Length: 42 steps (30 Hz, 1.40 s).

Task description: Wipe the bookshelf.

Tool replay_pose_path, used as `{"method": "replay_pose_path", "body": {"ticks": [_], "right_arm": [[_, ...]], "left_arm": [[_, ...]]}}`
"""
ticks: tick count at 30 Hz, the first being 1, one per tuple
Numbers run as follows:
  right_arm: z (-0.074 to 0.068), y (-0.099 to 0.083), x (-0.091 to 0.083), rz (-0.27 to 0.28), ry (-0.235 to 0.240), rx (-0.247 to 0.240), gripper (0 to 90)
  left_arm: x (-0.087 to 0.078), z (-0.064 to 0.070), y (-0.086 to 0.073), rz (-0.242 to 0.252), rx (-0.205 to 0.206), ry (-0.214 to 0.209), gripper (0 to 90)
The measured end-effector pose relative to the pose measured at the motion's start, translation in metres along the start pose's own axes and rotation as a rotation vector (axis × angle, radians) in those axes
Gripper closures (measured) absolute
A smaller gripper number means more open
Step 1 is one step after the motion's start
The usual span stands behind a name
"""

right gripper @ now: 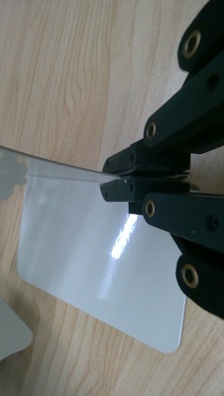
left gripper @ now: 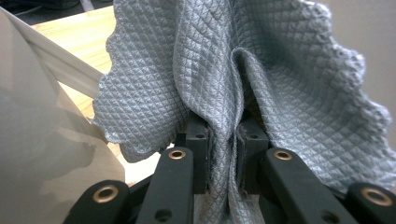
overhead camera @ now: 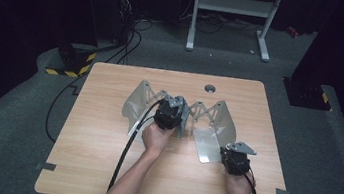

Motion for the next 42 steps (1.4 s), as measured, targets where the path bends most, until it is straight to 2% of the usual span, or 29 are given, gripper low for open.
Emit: {"method": "replay_pose_path", "body": {"ticks": [10,16,19,28,31,32,36,42], "right_arm": [[0.000,0.000,0.000,0.000,0.001,0.002,87.9],[0.000,0.000,0.000,0.000,0.001,0.002,87.9],[-0.001,0.000,0.000,0.000,0.000,0.003,87.9],[0.000,0.000,0.000,0.000,0.001,0.002,88.0],[0.000,0.000,0.000,-0.001,0.002,0.002,88.0],[-0.001,0.000,0.000,-0.001,0.002,0.004,88.0],[0.000,0.000,0.000,-0.002,0.001,0.000,88.0],[-0.001,0.000,0.000,-0.001,0.002,0.003,88.0]], "left_arm": [[0.004,0.001,-0.006,0.007,-0.003,0.000,78.6],[-0.007,0.001,-0.003,0.024,0.017,0.019,78.7],[-0.006,-0.001,-0.005,0.009,0.015,0.016,78.7],[0.002,0.005,-0.009,0.001,0.024,0.006,78.8],[0.007,0.004,-0.016,-0.049,0.035,0.011,79.1],[0.009,0.003,-0.019,-0.058,0.026,0.008,79.2],[0.012,0.001,-0.023,-0.060,0.008,0.007,79.1],[0.017,0.001,-0.023,-0.079,0.019,0.011,79.1]]}}
Point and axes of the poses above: each handheld gripper's, and its own axes: x roughly forward along the jaws, y roughly out of its top, z roughly to its right, the point moved 1 cm from there along x, roughly forward along the jaws, and after that the axes turned 12 degrees about x, right-handed, at the moved point
